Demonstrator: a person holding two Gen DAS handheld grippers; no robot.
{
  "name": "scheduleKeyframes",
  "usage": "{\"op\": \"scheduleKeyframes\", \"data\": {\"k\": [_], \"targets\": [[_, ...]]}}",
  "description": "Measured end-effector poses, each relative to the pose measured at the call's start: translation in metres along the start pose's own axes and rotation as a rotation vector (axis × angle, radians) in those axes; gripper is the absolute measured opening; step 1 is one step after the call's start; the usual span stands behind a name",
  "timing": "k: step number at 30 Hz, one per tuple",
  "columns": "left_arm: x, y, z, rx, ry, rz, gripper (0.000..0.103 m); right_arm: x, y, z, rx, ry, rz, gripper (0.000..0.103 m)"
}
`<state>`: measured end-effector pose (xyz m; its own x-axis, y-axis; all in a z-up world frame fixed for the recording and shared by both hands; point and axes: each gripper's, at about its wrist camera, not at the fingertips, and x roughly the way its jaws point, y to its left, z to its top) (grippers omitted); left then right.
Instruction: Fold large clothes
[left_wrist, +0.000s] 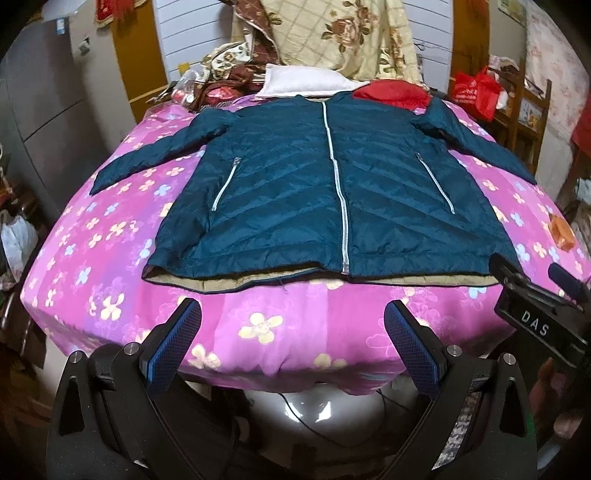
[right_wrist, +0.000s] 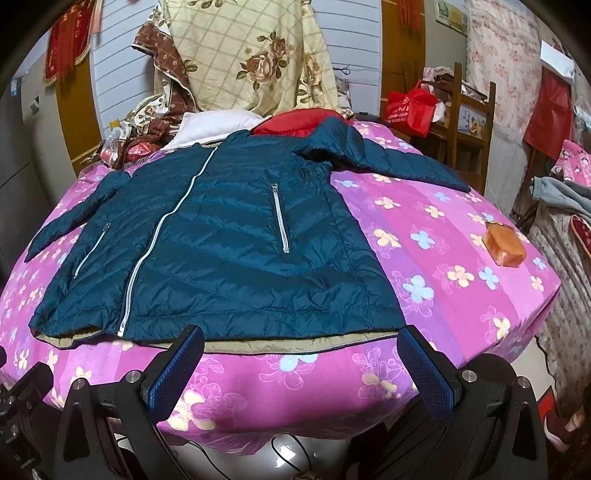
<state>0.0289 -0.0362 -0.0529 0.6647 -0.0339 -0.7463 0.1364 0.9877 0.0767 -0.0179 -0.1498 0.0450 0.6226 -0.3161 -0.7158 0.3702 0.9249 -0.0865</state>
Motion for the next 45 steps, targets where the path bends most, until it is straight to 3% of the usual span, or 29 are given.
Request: {"op": "scheduleKeyframes", "data": {"k": [8,17,23,30,38,43,45], "targets": [[0.008,0.014,0.01,0.026,-0.028,0.056,0.1,0.005,-0.026,0.015,0.052,-0.015,-0.039,0.103],[0.048,0.081,0.033,-0.115,0.024,0.105,0.1,0.038,-0.075,0.034,0.073,0.017,-0.138,0.103],[0.079,0.125,0.041,-0.186,0.062,0.146,0.1,0.062,-0.107,0.042,0.108,0.063,-0.155,0.103],[0.113,0.182,0.054,-0.332,0.12,0.052,0.1,0.084,-0.128,0.049,0.11,0.094,-0.126,0.103],[0.154,0.213,0.064,-0.42,0.18,-0.167,0.099,0.106,-0.131,0.05,0.138,0.141,0.024,0.103],[0.176,0.208,0.058,-0.471,0.234,-0.29,0.097,0.118,-0.114,0.047,0.116,0.169,0.078,0.091],[0.175,0.202,0.059,-0.461,0.217,-0.285,0.092,0.122,-0.103,0.045,0.1,0.177,0.109,0.083]]}}
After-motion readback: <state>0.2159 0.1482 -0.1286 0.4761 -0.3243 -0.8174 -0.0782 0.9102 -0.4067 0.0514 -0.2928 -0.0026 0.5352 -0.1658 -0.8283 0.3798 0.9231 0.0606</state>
